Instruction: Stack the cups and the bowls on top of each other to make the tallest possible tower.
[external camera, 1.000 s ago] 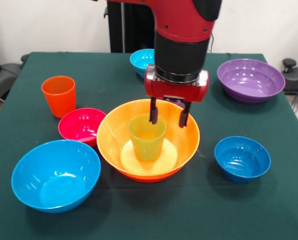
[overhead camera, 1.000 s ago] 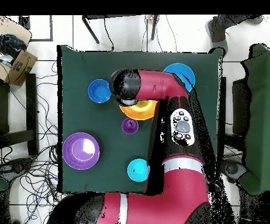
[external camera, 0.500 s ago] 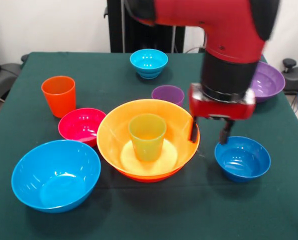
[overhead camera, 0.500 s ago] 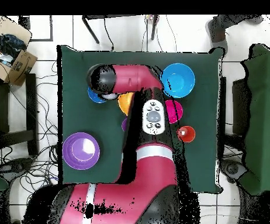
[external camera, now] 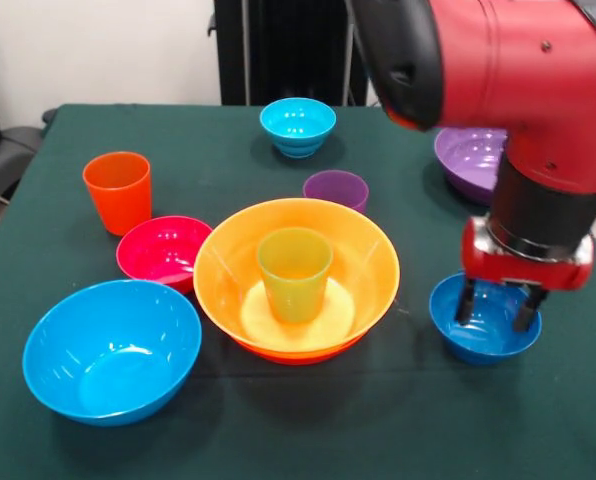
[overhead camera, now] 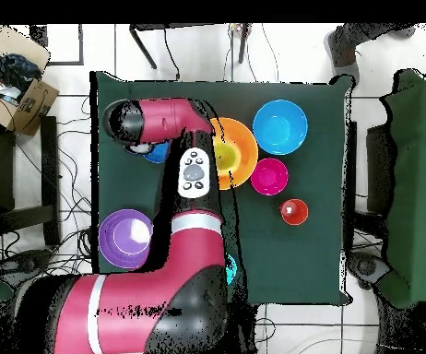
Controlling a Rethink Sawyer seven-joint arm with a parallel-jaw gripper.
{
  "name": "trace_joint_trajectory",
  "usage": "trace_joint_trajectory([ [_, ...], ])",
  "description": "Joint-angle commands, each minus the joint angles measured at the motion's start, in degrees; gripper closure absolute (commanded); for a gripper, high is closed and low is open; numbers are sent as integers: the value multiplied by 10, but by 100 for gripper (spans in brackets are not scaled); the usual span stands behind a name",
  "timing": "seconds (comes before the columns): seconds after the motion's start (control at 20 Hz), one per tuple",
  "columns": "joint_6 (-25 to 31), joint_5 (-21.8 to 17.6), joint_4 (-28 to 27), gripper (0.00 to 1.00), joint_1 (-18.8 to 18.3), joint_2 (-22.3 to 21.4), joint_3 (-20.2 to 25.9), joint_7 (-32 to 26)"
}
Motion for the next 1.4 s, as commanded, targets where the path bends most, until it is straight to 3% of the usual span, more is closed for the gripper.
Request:
trace_joint_trajectory([
  [0.05, 44, 19, -50, 0, 23, 50, -4, 142],
  [0.85, 46, 45, -83, 0, 40, 79, -12, 135],
  [1.15, 82, 69, -28, 0, 40, 4, -7, 120],
  [1.4, 87, 76, 5, 0, 38, -29, -7, 103],
])
